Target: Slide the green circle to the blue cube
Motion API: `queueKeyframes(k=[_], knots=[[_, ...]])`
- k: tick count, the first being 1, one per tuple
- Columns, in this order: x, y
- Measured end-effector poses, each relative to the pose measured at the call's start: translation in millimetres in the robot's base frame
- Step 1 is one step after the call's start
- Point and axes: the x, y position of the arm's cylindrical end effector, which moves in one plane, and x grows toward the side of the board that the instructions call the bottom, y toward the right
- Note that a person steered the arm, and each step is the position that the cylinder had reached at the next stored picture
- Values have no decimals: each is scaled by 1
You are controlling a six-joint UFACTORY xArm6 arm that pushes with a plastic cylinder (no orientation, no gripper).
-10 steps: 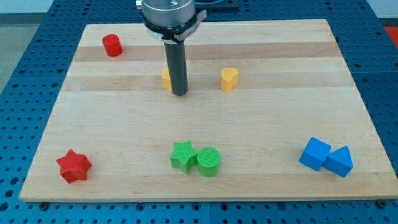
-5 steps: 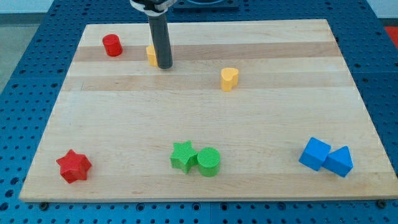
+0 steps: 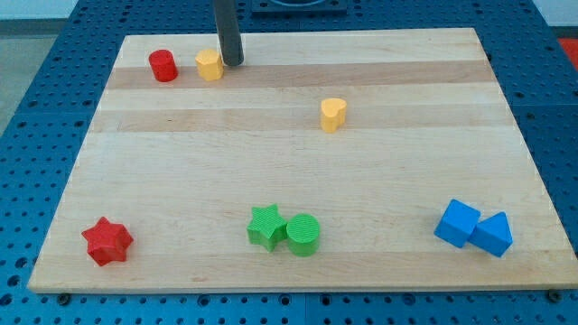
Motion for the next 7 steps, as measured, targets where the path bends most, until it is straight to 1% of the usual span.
queueKeyframes(k=[1,2,3,4,5,7], knots=[[-31,-30],[-43,-57],[-43,-66],[-37,-109],[-37,-110],[-1,-110]])
